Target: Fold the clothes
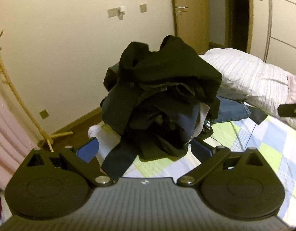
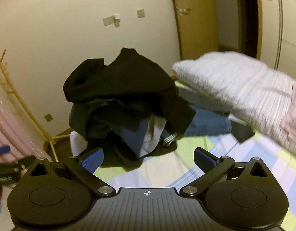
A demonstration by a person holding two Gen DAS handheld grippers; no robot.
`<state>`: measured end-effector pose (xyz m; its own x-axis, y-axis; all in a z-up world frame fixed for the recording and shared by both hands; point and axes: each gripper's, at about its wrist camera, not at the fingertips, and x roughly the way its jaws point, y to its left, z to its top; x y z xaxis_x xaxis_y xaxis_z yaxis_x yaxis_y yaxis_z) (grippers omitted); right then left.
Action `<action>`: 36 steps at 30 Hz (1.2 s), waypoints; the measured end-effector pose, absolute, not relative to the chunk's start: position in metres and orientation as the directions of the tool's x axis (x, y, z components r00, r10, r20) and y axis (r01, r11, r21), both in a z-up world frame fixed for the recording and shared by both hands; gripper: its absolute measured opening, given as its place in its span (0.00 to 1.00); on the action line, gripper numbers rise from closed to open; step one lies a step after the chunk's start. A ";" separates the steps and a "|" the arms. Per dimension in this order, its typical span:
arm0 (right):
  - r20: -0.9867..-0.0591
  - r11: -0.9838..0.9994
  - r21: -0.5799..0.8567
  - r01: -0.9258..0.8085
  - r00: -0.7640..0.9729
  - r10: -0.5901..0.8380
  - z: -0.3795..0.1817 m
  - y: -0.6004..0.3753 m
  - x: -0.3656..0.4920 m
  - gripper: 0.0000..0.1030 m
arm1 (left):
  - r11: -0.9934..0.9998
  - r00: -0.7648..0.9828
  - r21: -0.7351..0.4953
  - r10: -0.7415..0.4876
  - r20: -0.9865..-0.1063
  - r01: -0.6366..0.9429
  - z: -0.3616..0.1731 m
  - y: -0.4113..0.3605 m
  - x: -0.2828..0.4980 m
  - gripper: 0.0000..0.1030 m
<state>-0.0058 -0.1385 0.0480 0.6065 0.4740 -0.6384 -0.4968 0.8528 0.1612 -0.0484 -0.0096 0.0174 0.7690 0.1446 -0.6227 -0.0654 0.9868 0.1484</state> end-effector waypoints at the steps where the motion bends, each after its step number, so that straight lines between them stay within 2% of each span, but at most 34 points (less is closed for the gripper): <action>1: -0.627 0.853 0.129 -0.506 0.625 0.465 0.049 -0.139 -0.007 0.99 | 0.983 0.780 0.176 0.150 -0.607 -0.052 0.021 -0.012 -0.048 0.97; 9: -0.549 0.791 0.081 -0.607 0.635 0.543 0.048 -0.131 0.014 0.99 | 0.892 0.833 0.441 0.163 -0.529 0.105 0.016 -0.014 -0.003 0.98; 12: -0.525 0.728 -0.028 -0.685 0.630 0.572 0.044 -0.111 0.027 0.99 | 0.832 0.849 0.522 0.130 -0.512 0.187 0.000 -0.011 0.035 0.98; 15: -0.537 0.696 -0.181 -0.695 0.663 0.522 0.027 -0.081 0.049 0.99 | 0.765 0.863 0.588 0.086 -0.497 0.262 -0.019 -0.007 0.077 0.98; 19: -0.561 0.640 -0.302 -0.707 0.674 0.480 -0.004 -0.042 0.083 0.99 | 0.654 0.875 0.674 0.038 -0.482 0.343 -0.052 -0.002 0.135 0.97; 22: -0.581 0.603 -0.334 -0.725 0.662 0.474 -0.031 -0.014 0.116 0.99 | 0.565 0.868 0.717 0.002 -0.496 0.409 -0.072 0.006 0.168 0.94; 23: -0.593 0.597 -0.333 -0.730 0.654 0.470 -0.040 -0.005 0.128 0.98 | 0.542 0.866 0.725 -0.009 -0.501 0.425 -0.077 0.010 0.178 0.90; 24: -0.604 0.591 -0.332 -0.735 0.647 0.466 -0.049 0.004 0.140 0.93 | 0.549 0.863 0.715 -0.020 -0.505 0.432 -0.075 0.014 0.184 0.87; 26: -0.630 0.552 -0.369 -0.748 0.638 0.443 -0.063 0.021 0.158 0.60 | 0.565 0.856 0.694 -0.045 -0.515 0.447 -0.071 0.022 0.195 0.77; 27: -0.633 0.528 -0.401 -0.749 0.643 0.430 -0.069 0.029 0.163 0.55 | 0.583 0.851 0.672 -0.066 -0.521 0.457 -0.066 0.026 0.198 0.68; 28: -0.624 0.512 -0.430 -0.743 0.655 0.426 -0.071 0.032 0.165 0.52 | 0.604 0.846 0.649 -0.084 -0.526 0.463 -0.061 0.029 0.199 0.61; 30: -0.601 0.496 -0.468 -0.731 0.675 0.428 -0.072 0.035 0.168 0.48 | 0.644 0.836 0.599 -0.120 -0.535 0.476 -0.050 0.034 0.203 0.31; 31: -0.587 0.490 -0.486 -0.723 0.686 0.430 -0.071 0.035 0.168 0.43 | 0.659 0.830 0.578 -0.132 -0.541 0.481 -0.047 0.035 0.205 0.25; 33: -0.558 0.456 -0.542 -0.706 0.708 0.432 -0.071 0.036 0.166 0.41 | 0.685 0.823 0.542 -0.153 -0.546 0.487 -0.041 0.037 0.210 0.11; 36: -0.528 0.407 -0.605 -0.684 0.727 0.438 -0.072 0.039 0.165 0.38 | 0.704 0.835 0.525 -0.178 -0.521 0.478 -0.028 0.031 0.215 0.07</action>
<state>0.1655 0.0386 -0.0719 0.7273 0.4380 -0.5284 -0.6845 0.4070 -0.6048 0.2154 0.0315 -0.0276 0.8347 -0.1783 -0.5211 0.4782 0.7039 0.5252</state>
